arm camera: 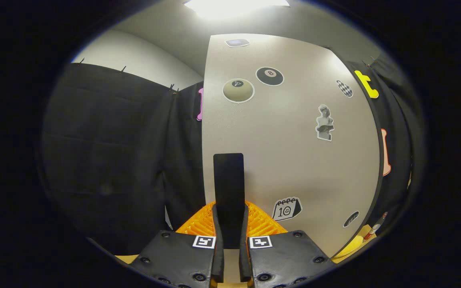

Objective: Open the shoe cabinet door, grab the shoes and put them into the shoe cabinet, then close the shoe cabinet door.

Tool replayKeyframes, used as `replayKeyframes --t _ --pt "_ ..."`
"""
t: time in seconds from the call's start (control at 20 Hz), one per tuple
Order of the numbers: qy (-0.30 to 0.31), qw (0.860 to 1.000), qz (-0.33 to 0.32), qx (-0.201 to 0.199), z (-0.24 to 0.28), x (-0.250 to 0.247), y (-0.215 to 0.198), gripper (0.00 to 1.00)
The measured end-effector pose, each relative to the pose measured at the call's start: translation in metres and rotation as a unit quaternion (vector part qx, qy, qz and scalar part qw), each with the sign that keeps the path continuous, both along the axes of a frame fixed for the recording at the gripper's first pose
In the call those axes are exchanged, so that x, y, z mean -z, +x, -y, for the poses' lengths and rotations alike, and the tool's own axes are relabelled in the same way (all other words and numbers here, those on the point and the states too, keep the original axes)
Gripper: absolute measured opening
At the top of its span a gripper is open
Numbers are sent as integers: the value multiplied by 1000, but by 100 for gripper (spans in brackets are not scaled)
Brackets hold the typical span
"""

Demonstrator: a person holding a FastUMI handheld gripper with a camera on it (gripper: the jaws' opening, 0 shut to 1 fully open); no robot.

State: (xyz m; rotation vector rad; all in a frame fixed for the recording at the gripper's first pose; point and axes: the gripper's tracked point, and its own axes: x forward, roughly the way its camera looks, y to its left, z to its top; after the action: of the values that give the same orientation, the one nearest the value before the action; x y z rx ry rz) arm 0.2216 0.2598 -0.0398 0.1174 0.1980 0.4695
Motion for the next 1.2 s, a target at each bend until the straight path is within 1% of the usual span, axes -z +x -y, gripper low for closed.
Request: replayKeyframes --t 0.2,0.45,0.65,0.85,1.0,1.2 --pt "10 1000 -6 -7 19 -9 -29 17" --pt "16 1000 -6 -3 44 -12 -39 16" --pt "12 1000 0 11 60 -14 -48 17" --pt "18 999 -20 25 80 -16 -58 16" --pt "2 999 -15 37 94 -15 -59 16" --pt "-1 997 -22 68 116 -15 -63 15"
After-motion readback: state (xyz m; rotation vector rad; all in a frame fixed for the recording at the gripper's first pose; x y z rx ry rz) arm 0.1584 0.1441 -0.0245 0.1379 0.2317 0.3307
